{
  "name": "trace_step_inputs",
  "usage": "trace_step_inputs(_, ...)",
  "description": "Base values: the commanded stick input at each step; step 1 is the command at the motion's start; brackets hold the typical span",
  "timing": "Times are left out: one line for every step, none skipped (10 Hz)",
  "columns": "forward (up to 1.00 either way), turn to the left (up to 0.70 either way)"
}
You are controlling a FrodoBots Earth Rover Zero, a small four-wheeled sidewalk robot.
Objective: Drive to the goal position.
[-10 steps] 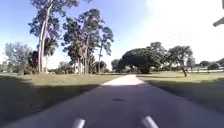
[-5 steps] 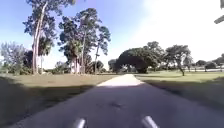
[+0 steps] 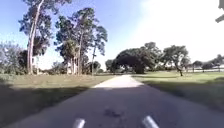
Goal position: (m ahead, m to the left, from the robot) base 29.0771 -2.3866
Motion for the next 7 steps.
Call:
trace_step_inputs(0.7,0.0)
trace_step_inputs(0.7,0.0)
trace_step_inputs(0.7,0.0)
trace_step_inputs(0.7,0.0)
trace_step_inputs(0.7,0.0)
trace_step_inputs(0.7,0.0)
trace_step_inputs(0.7,0.0)
